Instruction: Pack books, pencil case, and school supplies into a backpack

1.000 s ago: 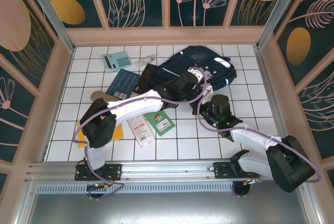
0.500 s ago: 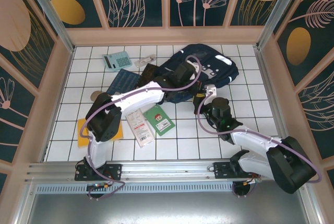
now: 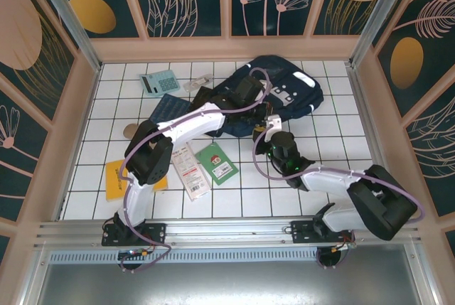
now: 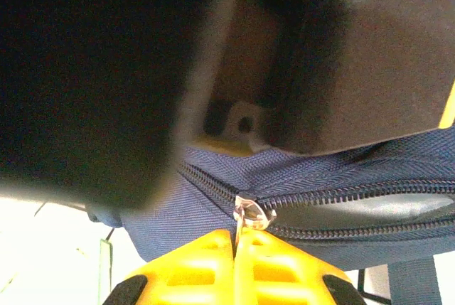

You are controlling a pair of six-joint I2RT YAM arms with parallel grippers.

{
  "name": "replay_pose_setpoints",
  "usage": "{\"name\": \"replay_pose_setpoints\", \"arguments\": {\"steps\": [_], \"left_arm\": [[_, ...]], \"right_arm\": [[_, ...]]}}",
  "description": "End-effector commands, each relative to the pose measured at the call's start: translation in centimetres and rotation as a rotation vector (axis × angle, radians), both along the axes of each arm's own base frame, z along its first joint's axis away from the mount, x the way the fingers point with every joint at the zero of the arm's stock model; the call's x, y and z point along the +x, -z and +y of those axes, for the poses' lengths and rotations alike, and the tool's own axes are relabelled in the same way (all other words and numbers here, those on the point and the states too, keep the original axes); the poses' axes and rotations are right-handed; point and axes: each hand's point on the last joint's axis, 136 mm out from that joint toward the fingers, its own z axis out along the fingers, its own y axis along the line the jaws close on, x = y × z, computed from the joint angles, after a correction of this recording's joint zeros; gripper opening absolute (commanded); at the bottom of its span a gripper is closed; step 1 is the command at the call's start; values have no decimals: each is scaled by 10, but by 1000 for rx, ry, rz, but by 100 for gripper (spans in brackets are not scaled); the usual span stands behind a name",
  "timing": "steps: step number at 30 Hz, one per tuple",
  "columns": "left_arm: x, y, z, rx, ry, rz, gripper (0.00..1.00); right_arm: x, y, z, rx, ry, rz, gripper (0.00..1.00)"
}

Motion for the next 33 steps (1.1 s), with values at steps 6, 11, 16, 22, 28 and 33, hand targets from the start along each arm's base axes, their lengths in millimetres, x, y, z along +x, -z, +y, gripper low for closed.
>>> {"name": "replay_pose_setpoints", "arguments": {"steps": [6,11,16,22,28,33], "left_arm": [[15,-85,-36,-236,18,-201,0],[25,-85,-8,-216,-54,-195,25],[34,-95,33,-212,-161,-208,41],[35,-105,96,-167,-321,-243,58],[9,-103,132,-157,-364,-263,61],[-16,-72,145,-148,-347,-205,57]], "right_arm": [[-32,-9,65,25,-266,-10,0],[-28,-2,50,27,-226,27,1],[-26,7,44,33,-212,61,1],[-20,15,48,44,-201,101,4],[-15,16,55,78,-206,146,40],[-8,9,33,131,-131,169,62]]}}
